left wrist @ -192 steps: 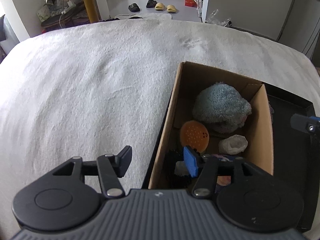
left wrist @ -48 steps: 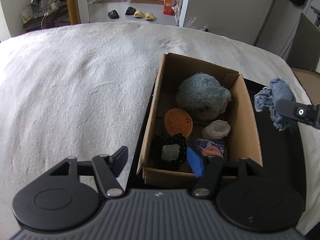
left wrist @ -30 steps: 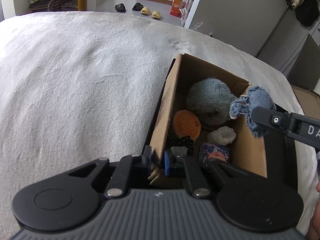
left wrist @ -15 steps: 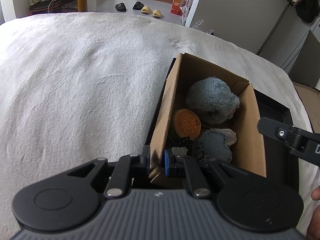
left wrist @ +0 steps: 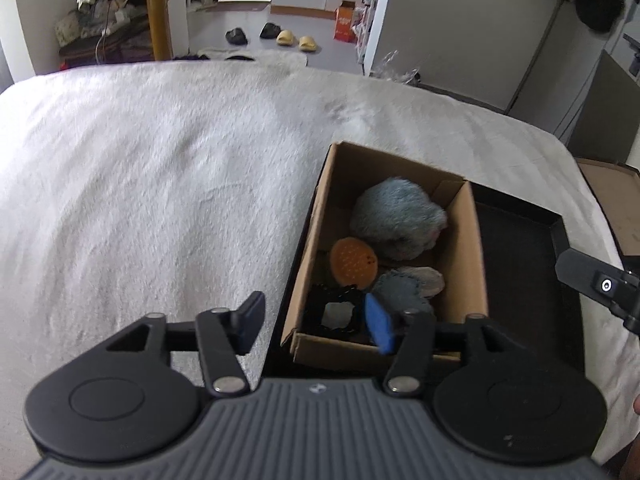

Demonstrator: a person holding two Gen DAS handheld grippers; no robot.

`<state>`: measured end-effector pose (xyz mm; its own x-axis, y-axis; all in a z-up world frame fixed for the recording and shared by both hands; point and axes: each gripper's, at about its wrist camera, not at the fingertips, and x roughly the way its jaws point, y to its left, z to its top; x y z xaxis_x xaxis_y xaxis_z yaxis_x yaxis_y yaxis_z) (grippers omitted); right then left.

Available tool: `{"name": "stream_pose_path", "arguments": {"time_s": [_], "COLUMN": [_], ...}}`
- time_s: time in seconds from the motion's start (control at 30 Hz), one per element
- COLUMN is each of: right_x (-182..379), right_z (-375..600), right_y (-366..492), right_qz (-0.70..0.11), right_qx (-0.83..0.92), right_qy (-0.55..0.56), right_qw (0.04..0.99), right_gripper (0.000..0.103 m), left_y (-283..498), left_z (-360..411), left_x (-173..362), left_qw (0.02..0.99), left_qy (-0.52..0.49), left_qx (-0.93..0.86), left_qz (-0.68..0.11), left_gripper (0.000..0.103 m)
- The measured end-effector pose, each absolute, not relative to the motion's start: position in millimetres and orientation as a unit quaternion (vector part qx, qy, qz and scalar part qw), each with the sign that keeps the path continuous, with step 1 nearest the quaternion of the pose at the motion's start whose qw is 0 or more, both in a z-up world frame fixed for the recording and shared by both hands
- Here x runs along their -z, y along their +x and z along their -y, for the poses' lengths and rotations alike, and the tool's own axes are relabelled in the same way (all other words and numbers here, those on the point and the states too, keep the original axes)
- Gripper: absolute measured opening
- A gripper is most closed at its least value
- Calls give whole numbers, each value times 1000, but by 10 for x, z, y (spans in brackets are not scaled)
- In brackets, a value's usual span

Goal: Organize soft objects

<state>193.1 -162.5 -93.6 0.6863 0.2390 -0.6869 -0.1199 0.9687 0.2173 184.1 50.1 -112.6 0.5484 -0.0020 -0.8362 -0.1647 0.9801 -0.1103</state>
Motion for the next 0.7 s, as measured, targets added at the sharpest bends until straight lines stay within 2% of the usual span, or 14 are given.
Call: {"name": "stream_pose_path", "arguments": {"time_s": [0.2, 0.3, 0.43, 0.7], "right_x": [748, 661, 546, 401], "right_z": [1796, 1855, 1944, 2063], "right_y": [1753, 1670, 1558, 1329], "right_qz": [-369, -365, -362, -356], "right_qx": [-86, -82, -78, -73], "right_qy": [94, 99, 114, 124], "right_qw": [921, 922, 922, 923], "right_gripper": [102, 103, 103, 103], "left_y": [1703, 1622, 1514, 1272], "left_z": [-373, -333, -289, -185], "left_x": [858, 726, 563, 329], "left_qw": [885, 889, 894, 903], "left_qy": [-66, -59, -53, -34], "left_qx": [-42, -38, -37, -33], "left_qz": [-459, -451, -443, -427], "left_gripper": [71, 75, 84, 88]}}
